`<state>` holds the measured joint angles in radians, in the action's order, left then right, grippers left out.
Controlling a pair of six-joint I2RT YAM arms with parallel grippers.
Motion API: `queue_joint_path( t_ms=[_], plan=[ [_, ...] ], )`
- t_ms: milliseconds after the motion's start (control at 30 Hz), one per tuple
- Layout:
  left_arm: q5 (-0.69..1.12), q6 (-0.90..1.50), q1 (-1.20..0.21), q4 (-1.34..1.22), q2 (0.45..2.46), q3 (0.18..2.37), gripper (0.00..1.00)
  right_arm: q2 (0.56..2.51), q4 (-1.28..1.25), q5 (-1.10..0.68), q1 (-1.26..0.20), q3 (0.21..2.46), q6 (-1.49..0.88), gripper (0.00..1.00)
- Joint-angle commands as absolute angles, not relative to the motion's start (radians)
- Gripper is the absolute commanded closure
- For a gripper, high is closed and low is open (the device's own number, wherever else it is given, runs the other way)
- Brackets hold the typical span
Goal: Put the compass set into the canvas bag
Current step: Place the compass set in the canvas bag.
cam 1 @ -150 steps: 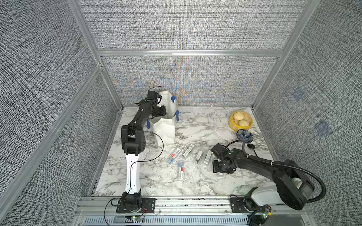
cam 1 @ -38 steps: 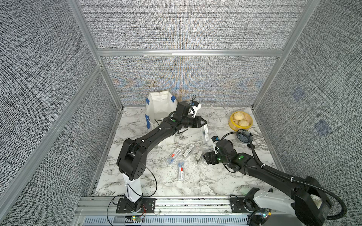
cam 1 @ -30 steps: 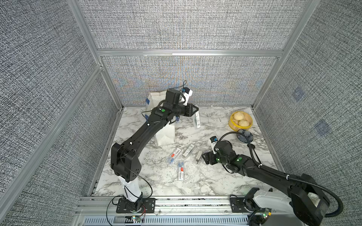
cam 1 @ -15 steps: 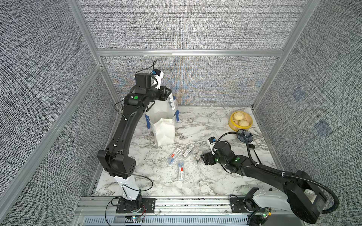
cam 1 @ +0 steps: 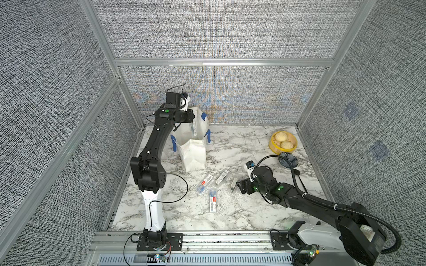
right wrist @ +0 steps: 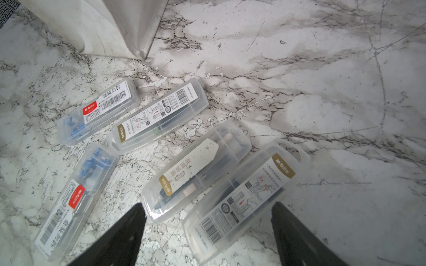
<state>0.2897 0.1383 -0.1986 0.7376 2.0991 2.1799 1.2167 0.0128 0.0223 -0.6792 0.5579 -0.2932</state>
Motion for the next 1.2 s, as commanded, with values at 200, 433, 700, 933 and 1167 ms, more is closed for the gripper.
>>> queue_joint_path(
  t_ms=[200,433,700,933,1167],
  plan=[
    [0.305,0.114,-0.198,0.693,2.194,2.127,0.88,1.229,0.018,0.041,-0.679,0.563,-0.284,0.14],
    [0.305,0.112,-0.203,0.687,2.227,2.079,0.87,1.260,0.017,0.043,-0.677,0.575,-0.294,0.14],
    [0.293,0.112,-0.202,0.668,2.220,2.043,0.73,1.238,0.091,0.098,-0.676,0.586,-0.351,0.01],
    [0.306,0.112,-0.203,0.647,2.201,2.022,0.67,1.170,0.247,0.143,-0.674,0.607,-0.407,0.01],
    [0.345,0.125,-0.205,0.601,2.137,1.996,0.64,1.192,0.426,0.124,-0.675,0.662,-0.503,0.06]
  ],
)
